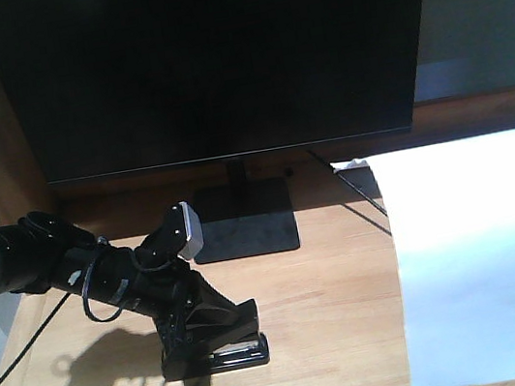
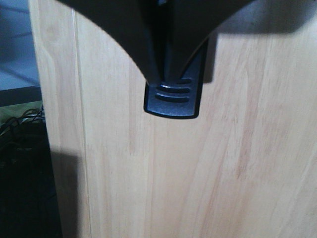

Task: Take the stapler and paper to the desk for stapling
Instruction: 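Swing the white paper with the right gripper over the desk beside the stapler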

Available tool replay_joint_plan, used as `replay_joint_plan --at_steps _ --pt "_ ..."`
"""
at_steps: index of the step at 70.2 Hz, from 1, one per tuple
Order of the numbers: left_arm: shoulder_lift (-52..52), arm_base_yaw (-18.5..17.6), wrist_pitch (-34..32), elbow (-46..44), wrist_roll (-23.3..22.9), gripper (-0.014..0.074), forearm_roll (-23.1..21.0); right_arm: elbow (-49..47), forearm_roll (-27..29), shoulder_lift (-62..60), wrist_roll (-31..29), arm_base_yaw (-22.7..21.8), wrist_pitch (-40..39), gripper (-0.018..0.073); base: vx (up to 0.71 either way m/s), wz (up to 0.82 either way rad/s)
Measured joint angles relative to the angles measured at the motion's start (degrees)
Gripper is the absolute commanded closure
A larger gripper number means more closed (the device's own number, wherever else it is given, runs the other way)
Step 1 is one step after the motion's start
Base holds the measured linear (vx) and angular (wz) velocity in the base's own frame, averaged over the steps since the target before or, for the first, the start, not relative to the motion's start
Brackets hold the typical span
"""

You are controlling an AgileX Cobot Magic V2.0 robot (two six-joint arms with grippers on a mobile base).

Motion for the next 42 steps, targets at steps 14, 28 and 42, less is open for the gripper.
replay_joint_plan --at_steps 14,28,42 --pt "0.0 0.0 -1.38 0.0 0.0 0.0603 -0.06 0.0 0.0 0.0 0.0 0.0 -0.07 0.0565 0.0 0.0" --pt "0.0 0.0 -2.27 0.0 0.0 0.0602 -0.17 0.0 0.0 0.0 0.0 0.0 -0.07 0.0565 0.0 0.0" --pt "0.0 0.0 -2.27 0.0 0.0 0.0603 -0.19 0.0 0.0 0.0 0.0 0.0 -0.13 0.0565 0.0 0.0"
